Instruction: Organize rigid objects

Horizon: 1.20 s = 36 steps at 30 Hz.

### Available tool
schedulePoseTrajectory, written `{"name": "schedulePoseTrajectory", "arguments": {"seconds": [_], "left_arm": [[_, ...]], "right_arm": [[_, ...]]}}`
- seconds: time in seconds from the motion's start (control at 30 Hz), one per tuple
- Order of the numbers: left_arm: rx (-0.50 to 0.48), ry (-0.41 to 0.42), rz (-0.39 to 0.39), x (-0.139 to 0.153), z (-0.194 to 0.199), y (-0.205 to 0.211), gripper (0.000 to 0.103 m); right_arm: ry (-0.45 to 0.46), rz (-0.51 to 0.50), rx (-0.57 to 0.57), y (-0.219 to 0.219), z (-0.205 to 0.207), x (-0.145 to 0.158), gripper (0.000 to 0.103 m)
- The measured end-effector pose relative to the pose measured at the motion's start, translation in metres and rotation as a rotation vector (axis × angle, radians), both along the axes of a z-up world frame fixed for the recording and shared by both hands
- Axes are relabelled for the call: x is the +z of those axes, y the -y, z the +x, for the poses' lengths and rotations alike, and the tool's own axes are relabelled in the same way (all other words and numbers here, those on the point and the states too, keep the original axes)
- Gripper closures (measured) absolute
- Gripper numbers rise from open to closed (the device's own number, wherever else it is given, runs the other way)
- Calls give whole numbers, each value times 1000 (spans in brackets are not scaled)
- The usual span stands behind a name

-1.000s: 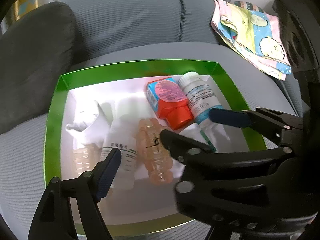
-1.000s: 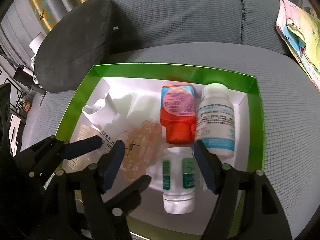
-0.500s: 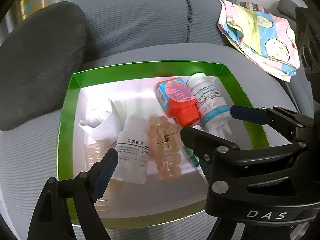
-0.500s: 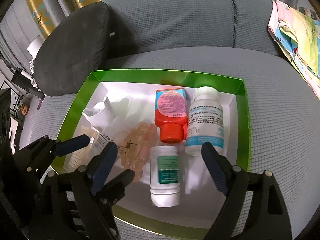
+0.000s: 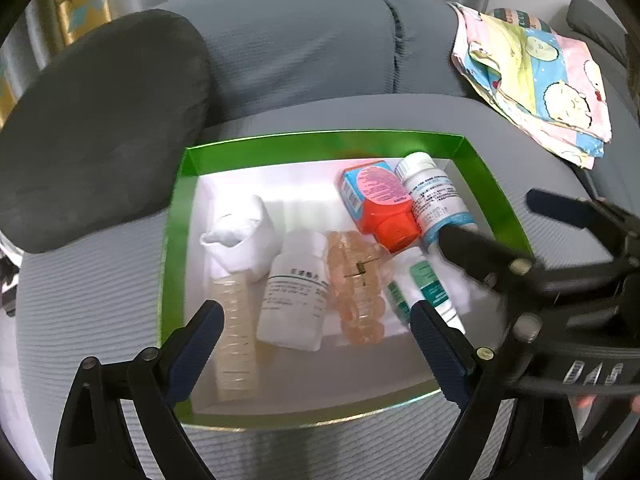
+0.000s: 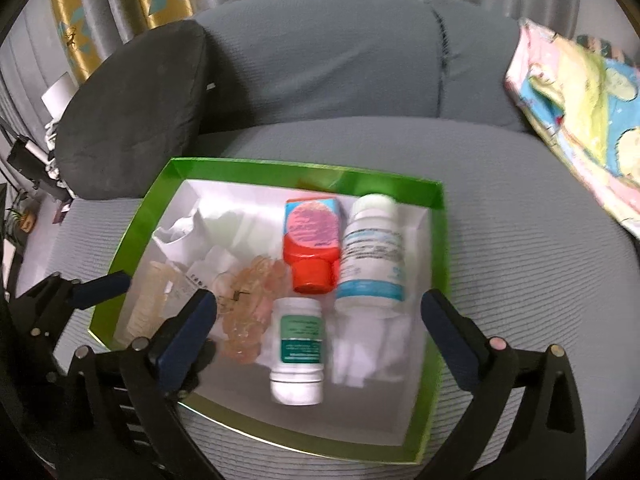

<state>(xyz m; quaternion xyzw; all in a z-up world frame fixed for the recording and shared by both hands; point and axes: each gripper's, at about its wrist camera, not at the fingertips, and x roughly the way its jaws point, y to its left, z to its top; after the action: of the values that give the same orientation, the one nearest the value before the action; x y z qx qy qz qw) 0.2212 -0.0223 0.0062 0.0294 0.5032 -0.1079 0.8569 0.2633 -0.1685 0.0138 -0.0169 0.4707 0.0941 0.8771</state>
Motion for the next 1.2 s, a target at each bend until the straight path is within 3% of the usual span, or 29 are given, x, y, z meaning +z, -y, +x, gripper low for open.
{"name": "schedulePoseTrajectory", "arguments": {"seconds": [0.4, 0.57, 0.7, 1.2], "left_arm": [[66, 18, 1, 19, -18, -20, 1], [106, 36, 46, 28, -27, -21, 1], [114, 15, 7, 31, -30, -23, 1], [155, -23, 23, 42, -41, -27, 1]], "right_arm": [[23, -38, -55, 23, -20, 20, 1], [23, -57, -42, 21, -34, 24, 1], [21, -62, -32, 21, -43, 27, 1], [12, -100, -14, 18, -64, 30, 1]]}}
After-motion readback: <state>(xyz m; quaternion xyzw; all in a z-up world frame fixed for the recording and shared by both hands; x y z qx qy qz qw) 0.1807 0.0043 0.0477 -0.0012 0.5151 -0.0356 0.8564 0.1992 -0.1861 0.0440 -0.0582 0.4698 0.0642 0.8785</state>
